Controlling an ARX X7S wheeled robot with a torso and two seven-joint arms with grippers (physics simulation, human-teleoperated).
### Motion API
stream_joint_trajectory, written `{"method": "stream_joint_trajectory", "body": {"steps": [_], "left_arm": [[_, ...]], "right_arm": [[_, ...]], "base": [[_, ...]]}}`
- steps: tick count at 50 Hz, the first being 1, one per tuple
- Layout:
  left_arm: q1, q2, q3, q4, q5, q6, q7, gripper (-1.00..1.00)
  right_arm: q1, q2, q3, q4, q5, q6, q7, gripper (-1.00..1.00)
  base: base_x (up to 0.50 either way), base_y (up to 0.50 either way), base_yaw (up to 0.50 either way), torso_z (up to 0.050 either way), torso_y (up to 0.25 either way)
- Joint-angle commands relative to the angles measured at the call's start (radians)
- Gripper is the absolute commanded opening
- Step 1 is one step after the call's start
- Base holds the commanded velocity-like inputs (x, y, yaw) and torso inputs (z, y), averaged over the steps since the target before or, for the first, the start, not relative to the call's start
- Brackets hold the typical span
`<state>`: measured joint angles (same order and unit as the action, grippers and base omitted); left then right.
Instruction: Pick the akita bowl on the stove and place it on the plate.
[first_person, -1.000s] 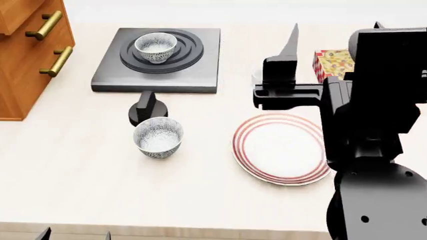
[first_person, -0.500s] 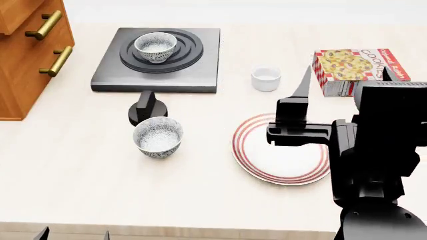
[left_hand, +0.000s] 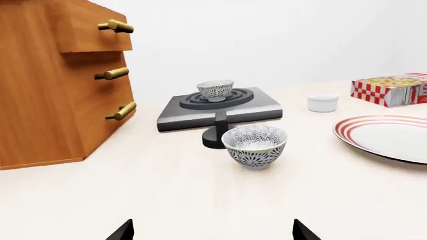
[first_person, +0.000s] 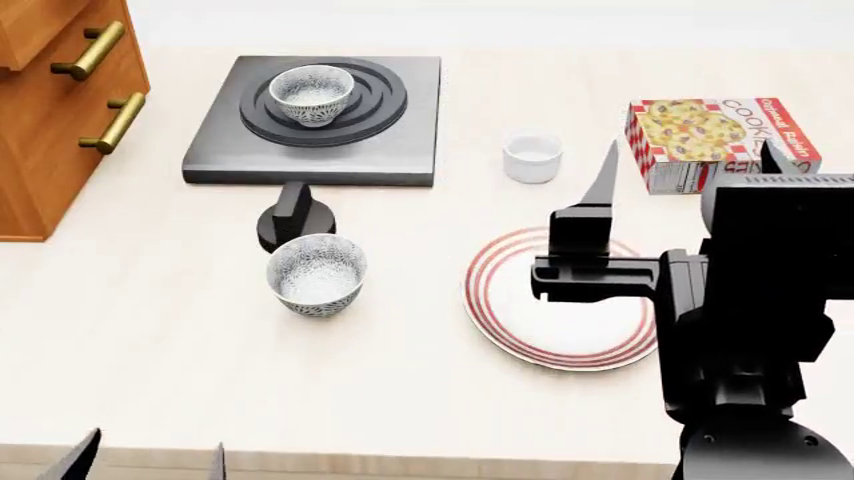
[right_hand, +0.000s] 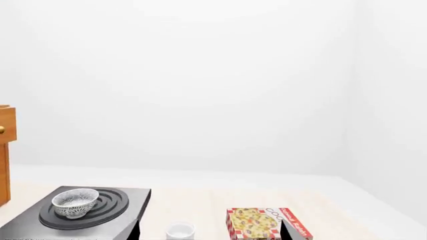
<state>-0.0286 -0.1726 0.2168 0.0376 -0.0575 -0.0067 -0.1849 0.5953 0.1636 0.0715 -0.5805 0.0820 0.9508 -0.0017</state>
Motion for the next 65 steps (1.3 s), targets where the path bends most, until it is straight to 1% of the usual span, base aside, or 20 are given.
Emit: {"method": "stream_joint_trajectory", "body": {"steps": [1,6,7,10,13,15,16,19,20,22,25,28,34,43,56,65], "left_arm": [[-0.07,-0.02,0.007,0.175,0.007,-0.16,-0.003,1.0],[-0.141,-0.018,0.011,0.241,0.004,-0.272,-0.003,1.0],[-0.164,-0.013,0.007,0.257,-0.002,-0.314,-0.006,1.0],[-0.208,-0.004,0.003,0.276,-0.008,-0.374,-0.014,1.0],[-0.277,0.006,0.0,0.288,-0.019,-0.465,-0.016,1.0],[-0.316,0.019,-0.016,0.273,-0.036,-0.521,-0.022,1.0],[-0.357,0.042,-0.056,0.262,-0.089,-0.569,-0.014,1.0],[-0.439,0.065,-0.092,0.2,-0.129,-0.638,-0.023,1.0],[-0.462,0.072,-0.101,0.175,-0.132,-0.641,-0.03,1.0],[-0.526,0.075,-0.111,0.152,-0.144,-0.699,-0.038,1.0],[-0.577,0.074,-0.113,0.12,-0.147,-0.728,-0.046,1.0],[-0.63,0.074,-0.11,0.09,-0.142,-0.797,-0.069,1.0],[-0.645,0.063,-0.094,0.06,-0.143,-0.762,-0.055,1.0],[-0.669,0.053,-0.087,0.087,-0.171,-0.793,-0.039,1.0],[-0.65,0.035,-0.074,0.089,-0.181,-0.777,-0.031,1.0],[-0.65,0.03,-0.07,0.094,-0.19,-0.78,-0.033,1.0]], "right_arm": [[0.001,0.005,-0.005,-0.007,0.006,0.008,0.008,1.0],[0.0,0.008,-0.007,-0.003,0.009,0.004,0.01,1.0],[-0.001,0.008,-0.007,-0.005,0.009,0.006,0.011,1.0],[-0.006,0.011,-0.009,-0.002,0.008,0.0,0.013,1.0],[-0.007,0.012,-0.009,0.006,0.01,-0.007,0.014,1.0],[-0.006,0.012,-0.009,0.002,0.011,-0.003,0.016,1.0],[-0.008,0.013,-0.01,0.011,0.01,-0.013,0.016,1.0],[-0.003,0.016,-0.016,0.002,0.009,-0.001,0.02,1.0],[-0.002,0.016,-0.015,0.0,0.01,0.001,0.021,1.0],[-0.004,0.018,-0.016,0.003,0.011,-0.002,0.021,1.0],[-0.002,0.019,-0.017,0.003,0.013,0.0,0.022,1.0],[-0.002,0.021,-0.018,-0.003,0.015,0.007,0.023,1.0],[-0.005,0.024,-0.021,-0.002,0.018,0.002,0.024,1.0],[0.002,0.026,-0.021,0.0,0.029,0.011,0.024,1.0],[-0.006,0.028,-0.018,-0.001,0.04,0.007,0.028,1.0],[-0.004,0.032,-0.02,0.0,0.045,0.01,0.032,1.0]], "base": [[0.0,0.0,0.0,0.0,0.0],[0.0,0.0,0.0,0.0,0.0],[0.0,0.0,0.0,0.0,0.0],[0.0,0.0,0.0,0.0,0.0],[0.0,0.0,0.0,0.0,0.0],[0.0,0.0,0.0,0.0,0.0],[0.0,0.0,0.0,0.0,0.0],[0.0,0.0,0.0,0.0,0.0],[0.0,0.0,0.0,0.0,0.0],[0.0,0.0,0.0,0.0,0.0],[0.0,0.0,0.0,0.0,0.0],[0.0,0.0,0.0,0.0,0.0],[0.0,0.0,0.0,0.0,0.0],[0.0,0.0,0.0,0.0,0.0],[0.0,-0.01,0.0,0.0,0.0],[0.0,-0.17,0.0,0.0,0.0]]}}
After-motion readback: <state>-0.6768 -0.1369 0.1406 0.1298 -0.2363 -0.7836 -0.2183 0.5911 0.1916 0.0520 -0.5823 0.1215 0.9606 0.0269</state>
